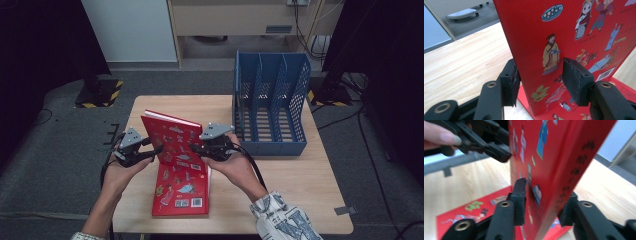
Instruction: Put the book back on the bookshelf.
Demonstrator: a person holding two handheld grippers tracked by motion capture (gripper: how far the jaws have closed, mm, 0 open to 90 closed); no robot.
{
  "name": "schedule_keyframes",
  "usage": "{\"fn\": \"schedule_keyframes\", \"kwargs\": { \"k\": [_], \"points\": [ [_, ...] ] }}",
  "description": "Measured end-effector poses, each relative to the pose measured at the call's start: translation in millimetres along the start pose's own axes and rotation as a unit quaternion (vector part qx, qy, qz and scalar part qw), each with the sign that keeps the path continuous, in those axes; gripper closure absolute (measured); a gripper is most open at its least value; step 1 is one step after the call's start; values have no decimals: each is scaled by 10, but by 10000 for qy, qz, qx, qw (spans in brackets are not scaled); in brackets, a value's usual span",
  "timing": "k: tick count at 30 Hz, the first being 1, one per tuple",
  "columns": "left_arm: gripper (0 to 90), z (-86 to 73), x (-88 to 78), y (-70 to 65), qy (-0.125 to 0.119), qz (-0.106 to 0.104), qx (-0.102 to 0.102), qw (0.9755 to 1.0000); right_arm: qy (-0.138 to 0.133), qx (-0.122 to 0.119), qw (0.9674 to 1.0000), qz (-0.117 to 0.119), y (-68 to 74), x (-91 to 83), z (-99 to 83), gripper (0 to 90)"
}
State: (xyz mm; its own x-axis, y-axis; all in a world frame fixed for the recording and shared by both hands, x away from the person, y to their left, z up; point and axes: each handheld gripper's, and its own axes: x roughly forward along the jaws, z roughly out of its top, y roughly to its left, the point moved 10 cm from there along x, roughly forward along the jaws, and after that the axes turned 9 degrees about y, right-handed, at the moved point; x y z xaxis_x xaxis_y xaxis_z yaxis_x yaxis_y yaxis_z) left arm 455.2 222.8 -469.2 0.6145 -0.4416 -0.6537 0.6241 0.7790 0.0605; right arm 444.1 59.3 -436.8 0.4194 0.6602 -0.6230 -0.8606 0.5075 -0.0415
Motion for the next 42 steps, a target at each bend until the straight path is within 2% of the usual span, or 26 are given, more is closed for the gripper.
{"fn": "schedule_keyframes", "kwargs": {
  "k": [7, 10, 13, 14, 17, 20, 24, 30, 35, 42],
  "points": [
    [443, 2, -2, -21, 10, -17, -45, 10000, -108, -14, 9997, 230, 103, 7, 134, 491],
    [443, 1, -2, -26, 0, -12, -45, 10000, -221, 140, 9983, 530, 124, -2, 189, 452],
    [446, 2, 1, -28, 1, -3, -48, 10000, -424, 191, 9968, 647, 114, -30, 269, 414],
    [446, 3, 3, -28, 5, -6, -42, 10000, -478, 189, 9960, 727, 114, -39, 300, 419],
    [447, 6, 8, -24, 7, -17, -36, 10000, -553, 100, 9962, 661, 86, -43, 362, 468],
    [449, 9, 11, -21, -2, -28, -61, 10000, -601, 102, 9957, 704, 67, -53, 399, 517],
    [452, 8, 11, -19, 8, -38, -61, 10000, -707, 113, 9954, 632, 11, -63, 441, 611],
    [452, 16, 18, -16, 25, -41, -44, 10000, -642, 132, 9954, 701, -29, -49, 473, 680],
    [450, 25, 28, -10, 46, -43, -48, 10000, -583, 138, 9950, 795, -56, -37, 515, 693],
    [450, 27, 28, -10, 54, -53, -55, 10000, -633, 188, 9932, 954, -53, -3, 564, 697]
  ]
}}
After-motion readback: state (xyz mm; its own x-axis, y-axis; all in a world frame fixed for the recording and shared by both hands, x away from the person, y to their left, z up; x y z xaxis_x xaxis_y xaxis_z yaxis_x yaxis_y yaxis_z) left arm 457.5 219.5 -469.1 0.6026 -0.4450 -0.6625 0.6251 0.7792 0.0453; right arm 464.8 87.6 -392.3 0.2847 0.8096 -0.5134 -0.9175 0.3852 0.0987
